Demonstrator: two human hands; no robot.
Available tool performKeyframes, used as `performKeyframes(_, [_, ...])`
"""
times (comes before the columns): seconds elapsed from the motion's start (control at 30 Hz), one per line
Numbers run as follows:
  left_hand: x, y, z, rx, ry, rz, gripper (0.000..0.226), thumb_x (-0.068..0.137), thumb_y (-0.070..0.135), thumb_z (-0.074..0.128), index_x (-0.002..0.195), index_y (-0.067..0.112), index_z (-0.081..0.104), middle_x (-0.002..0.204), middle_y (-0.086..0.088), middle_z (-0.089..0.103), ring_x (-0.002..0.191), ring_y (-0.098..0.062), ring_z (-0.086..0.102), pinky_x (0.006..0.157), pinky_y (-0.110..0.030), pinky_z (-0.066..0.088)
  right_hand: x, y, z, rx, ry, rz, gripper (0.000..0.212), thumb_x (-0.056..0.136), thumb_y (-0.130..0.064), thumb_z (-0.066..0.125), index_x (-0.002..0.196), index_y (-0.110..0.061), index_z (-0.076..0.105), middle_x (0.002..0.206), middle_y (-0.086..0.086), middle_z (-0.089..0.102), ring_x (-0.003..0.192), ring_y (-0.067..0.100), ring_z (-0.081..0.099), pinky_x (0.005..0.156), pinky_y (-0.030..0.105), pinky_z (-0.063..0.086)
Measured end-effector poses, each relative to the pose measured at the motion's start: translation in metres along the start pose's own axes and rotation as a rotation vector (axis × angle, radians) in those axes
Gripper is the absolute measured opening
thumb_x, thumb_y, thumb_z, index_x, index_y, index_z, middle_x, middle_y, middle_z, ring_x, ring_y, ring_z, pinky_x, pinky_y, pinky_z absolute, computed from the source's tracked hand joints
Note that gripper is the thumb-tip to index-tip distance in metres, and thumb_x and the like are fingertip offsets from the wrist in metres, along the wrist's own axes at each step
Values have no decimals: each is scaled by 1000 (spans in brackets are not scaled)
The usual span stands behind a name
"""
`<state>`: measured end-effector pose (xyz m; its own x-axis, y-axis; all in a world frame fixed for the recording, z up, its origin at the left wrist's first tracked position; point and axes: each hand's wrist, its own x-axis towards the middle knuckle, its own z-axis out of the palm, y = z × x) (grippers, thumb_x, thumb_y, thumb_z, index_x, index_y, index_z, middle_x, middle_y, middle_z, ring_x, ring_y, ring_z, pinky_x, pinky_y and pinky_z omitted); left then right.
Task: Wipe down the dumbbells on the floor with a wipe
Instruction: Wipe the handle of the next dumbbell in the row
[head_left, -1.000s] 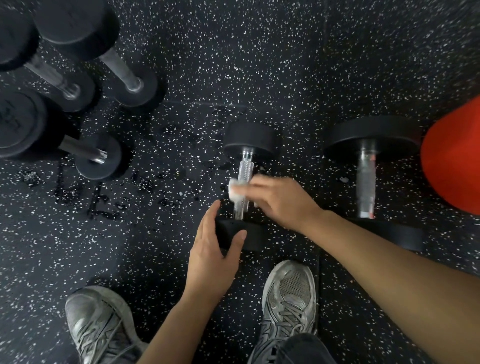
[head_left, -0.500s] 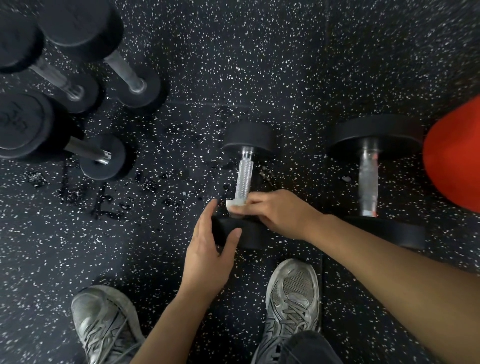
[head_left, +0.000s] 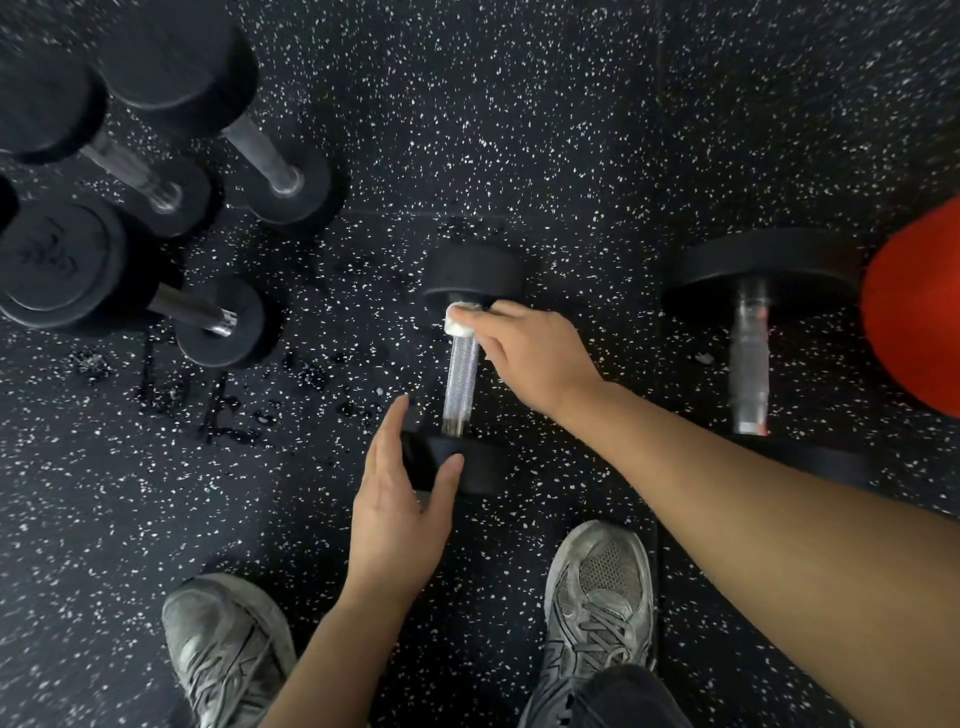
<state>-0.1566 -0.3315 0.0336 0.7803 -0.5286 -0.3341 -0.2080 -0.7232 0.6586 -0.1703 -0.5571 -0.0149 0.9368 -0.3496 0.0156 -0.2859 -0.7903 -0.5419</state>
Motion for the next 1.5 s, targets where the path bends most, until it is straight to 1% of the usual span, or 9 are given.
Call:
performKeyframes(0.1, [2,-5,-5,-42,8,-28,80,94,53,58,163,31,23,163,12,36,131,17,43,97,4,29,3,-5,10,-3,-43,15,42,107,-20,48,144,-38,59,126,-7,68,91,25,71,78,43,58])
performKeyframes(0.23, [3,-13,-6,-42,17,3,83,90,60,53,162,32,22,162,12,38,145,-9,42,117,-37,42,-12,-5,13,39,-117,-94,40,108,-20,43,142,-32,61,137,-4,64,89,23,72,78,41,58])
performKeyframes(0.43, [3,-13,-6,-55,19,-18,81,92,57,57,162,33,24,161,10,40,146,-12,44,115,-47,45,-38,-4,15,3,-281,-425,40,103,-19,57,141,-30,63,116,0,70,74,24,69,63,37,58])
performKeyframes(0.73, [2,-12,-2,-69,3,-28,79,95,48,62,162,34,22,164,16,35,144,-3,40,107,-13,32,-11,-2,9,-15,-34,-66,41,108,-18,46,144,-31,59,99,-3,68,64,21,62,57,33,49])
performKeyframes(0.87, [2,-13,-2,-80,15,-24,80,95,48,62,162,33,22,164,15,36,147,-7,39,118,-30,37,-27,-1,12,8,-180,-233,41,107,-22,43,143,-32,60,126,0,71,59,19,64,56,32,52])
performKeyframes(1.07, [1,-12,-2,-71,24,-23,80,95,49,62,162,35,22,164,14,36,147,-8,40,118,-39,43,-31,0,11,-24,-206,-414,45,105,-23,42,146,-30,57,105,-3,71,59,17,63,53,33,55])
performKeyframes(1.23, [1,-12,0,-66,21,-44,78,97,40,66,163,30,25,163,12,37,142,-4,41,90,8,29,-10,4,6,7,28,-50,40,109,-20,47,145,-32,58,94,-10,64,63,15,62,55,36,52])
performKeyframes(1.4, [3,-13,1,-63,31,-23,78,96,41,65,162,31,26,162,13,39,141,-3,42,90,10,26,-31,-1,13,-13,-129,-269,42,102,-12,58,140,-30,63,113,-2,73,53,14,56,49,25,41])
performKeyframes(1.5, [3,-12,1,-72,30,-38,77,96,42,65,162,32,26,162,12,39,125,20,43,86,10,27,-42,2,16,-67,-237,-477,49,97,-12,56,141,-34,61,122,-4,71,66,19,69,53,28,50])
